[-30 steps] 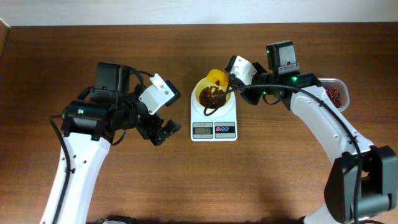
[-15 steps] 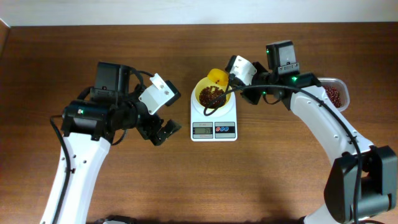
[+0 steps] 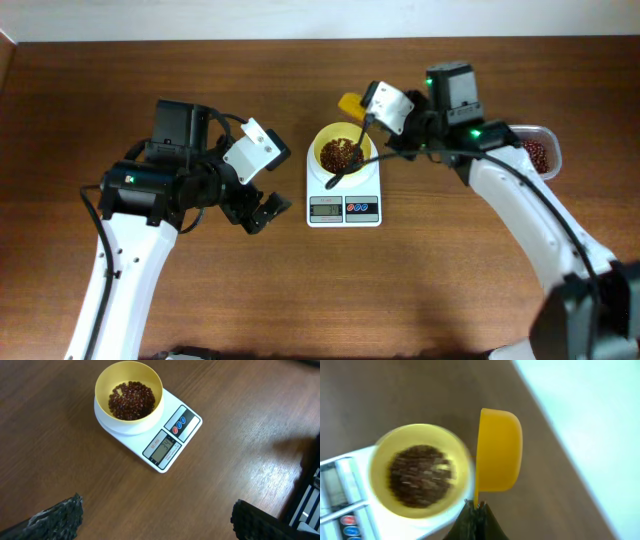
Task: Scoop item into bowl and weigh 50g on scale
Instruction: 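Move the empty scoop right back to the bean tub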
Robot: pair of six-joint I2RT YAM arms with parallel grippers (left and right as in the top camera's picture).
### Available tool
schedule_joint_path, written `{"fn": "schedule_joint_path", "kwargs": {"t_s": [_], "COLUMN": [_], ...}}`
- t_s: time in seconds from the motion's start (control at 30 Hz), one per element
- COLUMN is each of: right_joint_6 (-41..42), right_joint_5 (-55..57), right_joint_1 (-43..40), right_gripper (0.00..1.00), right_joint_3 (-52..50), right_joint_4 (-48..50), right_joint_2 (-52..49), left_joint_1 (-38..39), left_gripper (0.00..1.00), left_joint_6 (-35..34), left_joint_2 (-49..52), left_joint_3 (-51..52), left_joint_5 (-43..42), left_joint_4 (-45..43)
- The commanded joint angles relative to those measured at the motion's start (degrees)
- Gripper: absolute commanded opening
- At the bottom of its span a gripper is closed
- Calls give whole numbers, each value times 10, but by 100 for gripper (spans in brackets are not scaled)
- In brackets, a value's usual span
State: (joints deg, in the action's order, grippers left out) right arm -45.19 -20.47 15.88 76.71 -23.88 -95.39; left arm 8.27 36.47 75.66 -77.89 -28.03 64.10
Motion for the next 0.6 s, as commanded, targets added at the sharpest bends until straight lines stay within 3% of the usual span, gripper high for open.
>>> {"fn": "schedule_joint_path", "kwargs": {"t_s": [0.0, 0.1, 0.37, 0.57], "right_joint_6": [0, 37, 252, 252], "right_joint_5": [198, 342, 331, 325], "right_joint_1": [-29, -73, -202, -208], "right_gripper": [4, 4, 4, 4], "right_joint_3": [1, 1, 0, -4], "right_joint_4": [3, -4, -109, -159], "right_joint_2": [59, 59, 12, -33], "left_joint_1": [-2, -2, -2, -2], "left_gripper": [99, 99, 99, 99], "left_joint_6": [9, 9, 9, 9], "left_joint_2": [3, 3, 3, 3], "left_joint_3": [2, 2, 2, 2], "left_joint_5": [0, 0, 0, 0], "left_joint_4": [1, 1, 1, 1]}}
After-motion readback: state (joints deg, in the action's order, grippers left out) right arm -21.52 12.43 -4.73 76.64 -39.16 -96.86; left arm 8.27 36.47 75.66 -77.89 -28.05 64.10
